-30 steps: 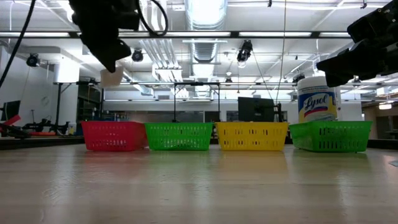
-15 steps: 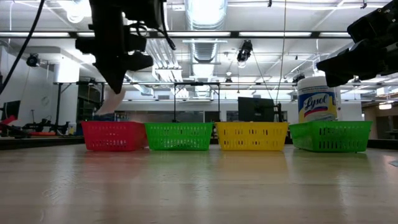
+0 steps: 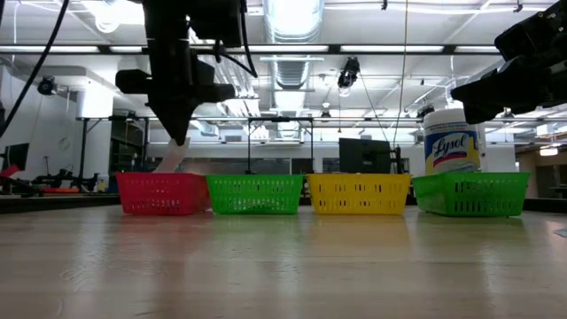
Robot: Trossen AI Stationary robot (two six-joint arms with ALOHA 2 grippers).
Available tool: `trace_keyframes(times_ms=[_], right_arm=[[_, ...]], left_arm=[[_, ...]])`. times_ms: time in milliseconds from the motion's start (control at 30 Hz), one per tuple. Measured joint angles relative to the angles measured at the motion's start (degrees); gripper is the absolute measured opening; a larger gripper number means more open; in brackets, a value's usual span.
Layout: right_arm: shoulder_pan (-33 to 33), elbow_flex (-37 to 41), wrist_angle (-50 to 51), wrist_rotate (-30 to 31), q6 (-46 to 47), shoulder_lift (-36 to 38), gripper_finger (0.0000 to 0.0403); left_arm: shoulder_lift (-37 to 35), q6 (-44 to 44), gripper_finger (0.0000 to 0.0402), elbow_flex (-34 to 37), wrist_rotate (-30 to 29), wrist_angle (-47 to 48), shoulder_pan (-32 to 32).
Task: Pick & Place First Aid Supplies
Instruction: Put the blue bandage into the red bin
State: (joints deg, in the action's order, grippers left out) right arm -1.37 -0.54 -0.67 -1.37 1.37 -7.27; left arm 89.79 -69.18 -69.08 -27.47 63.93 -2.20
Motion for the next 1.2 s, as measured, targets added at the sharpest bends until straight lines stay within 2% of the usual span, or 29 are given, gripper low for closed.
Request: trace_keyframes(times_ms=[667,1200], right_arm=[[0.0,0.0,0.0,0.0,0.1,0.0,0.0008],[0.0,0.0,0.0,0.0,0.0,0.0,0.0008]], left_arm=[[11.0,-1.6,0.0000,0.0,2.7,-3.3,-2.2],[10.9,-1.2,0.0000,0.0,1.9,-6.4,-2.2]])
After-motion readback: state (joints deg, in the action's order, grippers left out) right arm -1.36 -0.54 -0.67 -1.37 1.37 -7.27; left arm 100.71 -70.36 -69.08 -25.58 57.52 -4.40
